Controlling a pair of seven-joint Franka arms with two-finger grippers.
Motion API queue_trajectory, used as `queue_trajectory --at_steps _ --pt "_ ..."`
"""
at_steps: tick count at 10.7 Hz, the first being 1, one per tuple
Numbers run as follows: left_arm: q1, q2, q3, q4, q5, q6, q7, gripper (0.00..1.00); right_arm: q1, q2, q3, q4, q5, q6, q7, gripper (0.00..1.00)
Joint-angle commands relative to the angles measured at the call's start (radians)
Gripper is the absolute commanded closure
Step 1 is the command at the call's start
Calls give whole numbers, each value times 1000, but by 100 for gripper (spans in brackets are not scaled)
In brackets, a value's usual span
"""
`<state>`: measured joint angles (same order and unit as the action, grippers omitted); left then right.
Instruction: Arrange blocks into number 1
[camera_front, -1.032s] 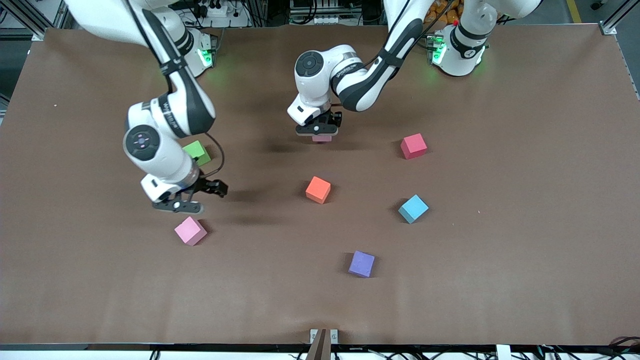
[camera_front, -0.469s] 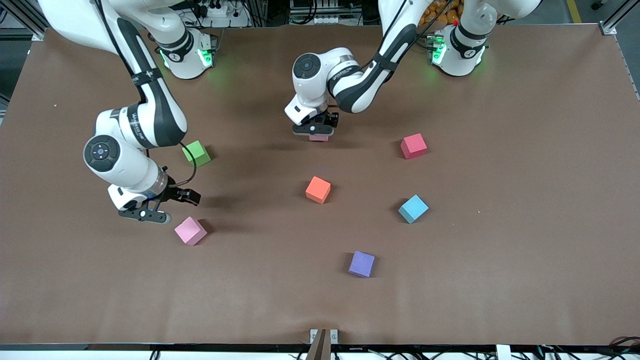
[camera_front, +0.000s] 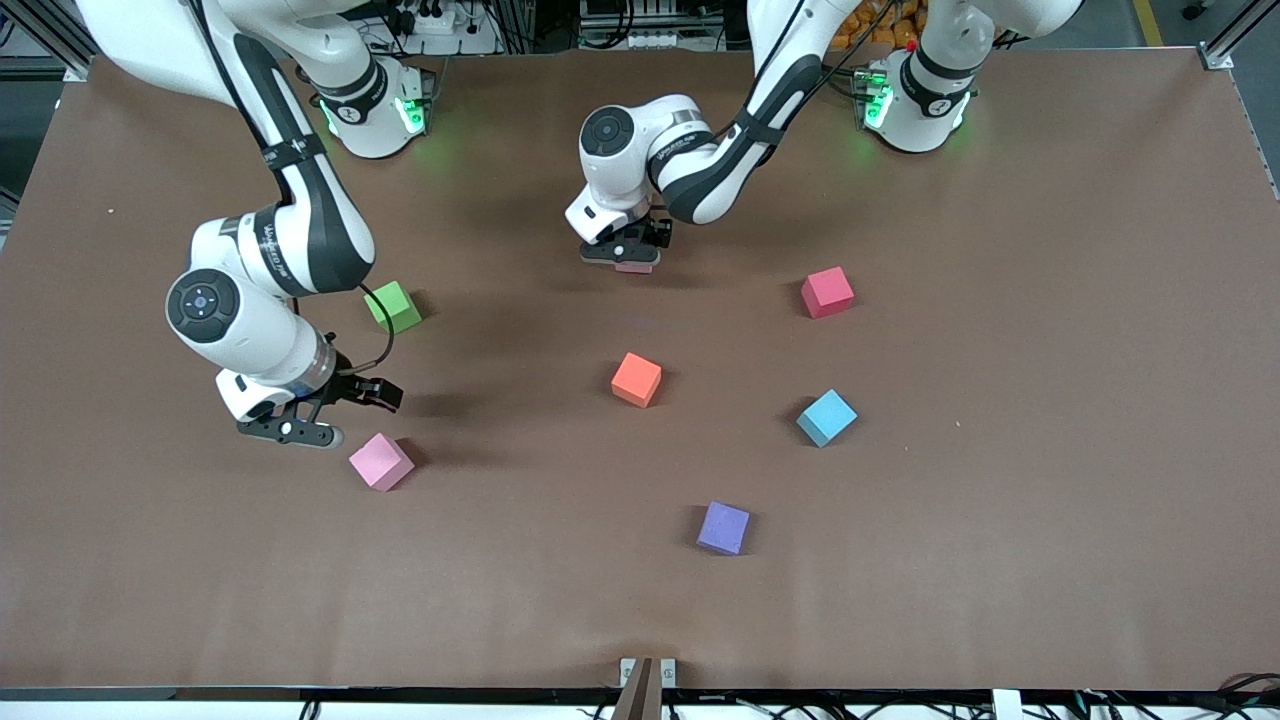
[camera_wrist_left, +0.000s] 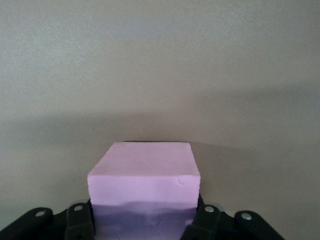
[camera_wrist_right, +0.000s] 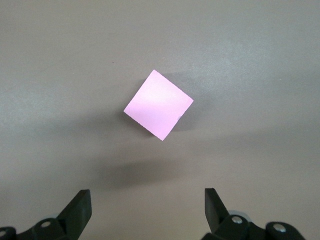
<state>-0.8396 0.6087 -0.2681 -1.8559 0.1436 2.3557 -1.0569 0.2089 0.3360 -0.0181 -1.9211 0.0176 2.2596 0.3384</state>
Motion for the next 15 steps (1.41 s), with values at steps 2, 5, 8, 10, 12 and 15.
queue_trajectory --at_steps 2,5,8,10,12,15 --pt "-3 11 -20 18 -6 1 -5 100 0 -11 12 5 -16 -17 -2 0" --pt "-3 22 -28 20 -7 1 -11 100 4 -11 12 2 -16 -17 -1 0" --pt "-10 35 -33 27 -6 1 -28 100 9 -6 12 2 -16 -14 -2 0" --pt "-22 39 -31 33 -9 1 -29 100 23 -2 12 2 -19 -11 -1 0" --pt "-19 37 -31 33 -7 1 -25 1 36 0 12 4 -19 -6 10 0" --pt "-7 19 -31 33 -9 -6 -38 0 41 3 12 4 -19 -5 13 0"
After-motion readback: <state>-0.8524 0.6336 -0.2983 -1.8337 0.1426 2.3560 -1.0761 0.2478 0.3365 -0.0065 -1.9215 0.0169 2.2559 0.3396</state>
